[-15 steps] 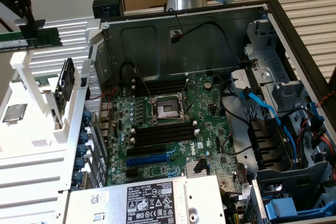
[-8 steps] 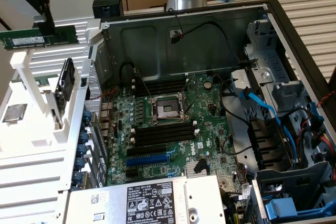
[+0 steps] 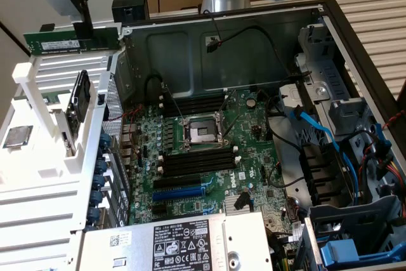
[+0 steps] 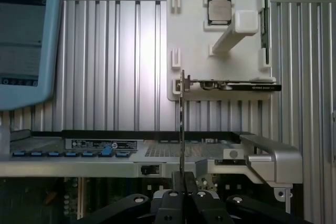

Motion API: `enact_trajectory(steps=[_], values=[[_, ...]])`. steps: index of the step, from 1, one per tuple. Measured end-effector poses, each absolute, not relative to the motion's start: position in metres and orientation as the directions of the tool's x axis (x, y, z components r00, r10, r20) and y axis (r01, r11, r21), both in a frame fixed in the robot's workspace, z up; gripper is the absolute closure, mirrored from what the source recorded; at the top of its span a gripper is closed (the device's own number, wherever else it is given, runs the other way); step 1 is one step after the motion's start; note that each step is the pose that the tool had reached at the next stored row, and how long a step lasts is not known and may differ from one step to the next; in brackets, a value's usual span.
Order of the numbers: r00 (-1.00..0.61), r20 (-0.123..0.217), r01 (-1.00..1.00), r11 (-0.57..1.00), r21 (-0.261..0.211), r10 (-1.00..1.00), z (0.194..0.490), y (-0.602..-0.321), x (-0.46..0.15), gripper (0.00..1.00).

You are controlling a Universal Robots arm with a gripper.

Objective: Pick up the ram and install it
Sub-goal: 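Pick up the ram and move it above insertion slot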

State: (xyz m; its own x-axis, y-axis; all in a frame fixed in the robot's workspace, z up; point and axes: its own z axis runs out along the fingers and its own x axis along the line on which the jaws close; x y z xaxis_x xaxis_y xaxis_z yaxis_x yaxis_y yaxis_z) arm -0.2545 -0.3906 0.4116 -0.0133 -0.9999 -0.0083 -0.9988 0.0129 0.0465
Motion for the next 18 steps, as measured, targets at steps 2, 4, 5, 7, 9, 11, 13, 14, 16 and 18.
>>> enact_trajectory(steps=[2, 4, 5, 7, 9, 11, 13, 14, 16, 18], values=[[-0.014, -0.008, -0.999, 0.013, 0.049, -1.0, 0.412, -0.391, -0.245, 0.88], [-0.013, -0.008, -0.999, 0.013, 0.052, -1.0, 0.412, -0.391, -0.236, 0.88], [-0.013, -0.008, -0.998, 0.013, 0.054, -1.0, 0.412, -0.391, -0.232, 0.88], [-0.013, -0.008, -0.998, 0.013, 0.057, -1.0, 0.412, -0.391, -0.223, 0.88], [-0.013, -0.008, -0.998, 0.013, 0.06, -1.0, 0.412, -0.391, -0.214, 0.88], [-0.013, -0.008, -0.998, 0.013, 0.062, -1.0, 0.412, -0.391, -0.204, 0.88], [-0.014, -0.008, -0.998, 0.013, 0.063, -1.0, 0.412, -0.391, -0.191, 0.88], [-0.013, -0.008, -0.998, 0.013, 0.063, -1.0, 0.412, -0.391, -0.186, 0.88], [-0.013, -0.008, -0.998, 0.013, 0.063, -1.0, 0.412, -0.391, -0.177, 0.88], [-0.013, -0.008, -0.998, 0.013, 0.063, -1.0, 0.412, -0.391, -0.168, 0.88]])
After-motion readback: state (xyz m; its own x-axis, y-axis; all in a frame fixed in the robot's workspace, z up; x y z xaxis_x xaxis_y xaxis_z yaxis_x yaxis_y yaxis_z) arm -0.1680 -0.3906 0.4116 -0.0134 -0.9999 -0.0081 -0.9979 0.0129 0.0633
